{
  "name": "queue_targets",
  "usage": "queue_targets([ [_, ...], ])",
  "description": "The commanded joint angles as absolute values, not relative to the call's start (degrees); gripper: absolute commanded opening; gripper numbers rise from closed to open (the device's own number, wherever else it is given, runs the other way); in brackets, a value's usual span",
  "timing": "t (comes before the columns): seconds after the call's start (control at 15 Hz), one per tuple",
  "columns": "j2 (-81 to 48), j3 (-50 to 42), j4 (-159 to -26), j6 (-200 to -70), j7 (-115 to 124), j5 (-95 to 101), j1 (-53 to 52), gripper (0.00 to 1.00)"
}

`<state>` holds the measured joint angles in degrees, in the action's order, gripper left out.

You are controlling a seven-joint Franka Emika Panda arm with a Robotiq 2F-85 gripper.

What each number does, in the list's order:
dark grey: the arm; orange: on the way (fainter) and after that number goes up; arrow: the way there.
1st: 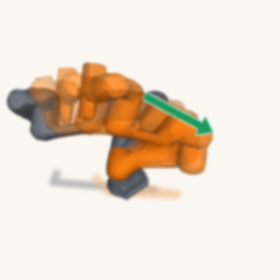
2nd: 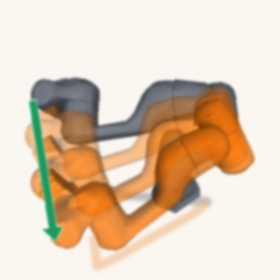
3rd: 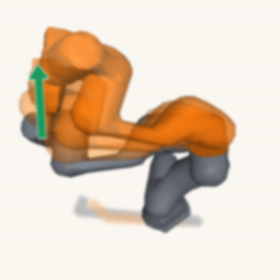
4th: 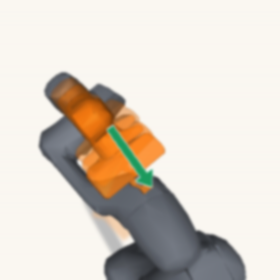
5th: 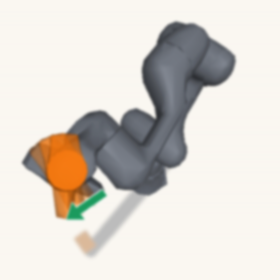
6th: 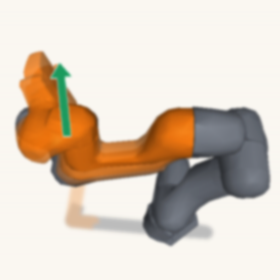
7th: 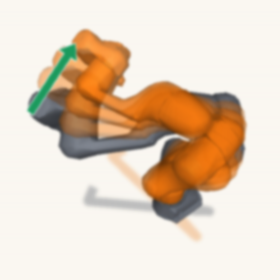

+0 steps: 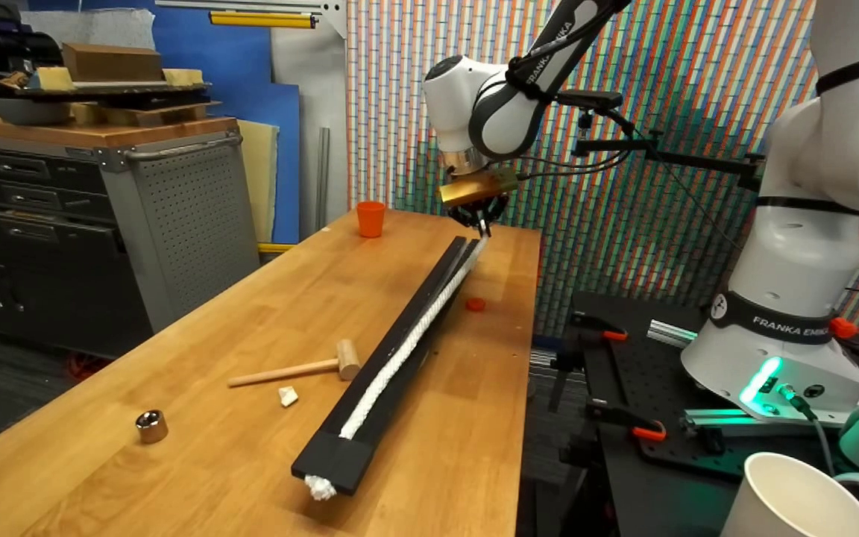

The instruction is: Lay the white rope on top of the black wooden object

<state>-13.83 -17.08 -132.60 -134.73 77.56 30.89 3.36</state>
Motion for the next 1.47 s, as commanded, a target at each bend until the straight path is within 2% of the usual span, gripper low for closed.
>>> queue_targets([
  [0.0,-15.9,-17.1,-132.0,-136.9,80.4,30.7,4.4,0.03],
  [1.4,-23.7,-19.0,-125.7,-139.3,88.5,28.7,1.9,0.03],
])
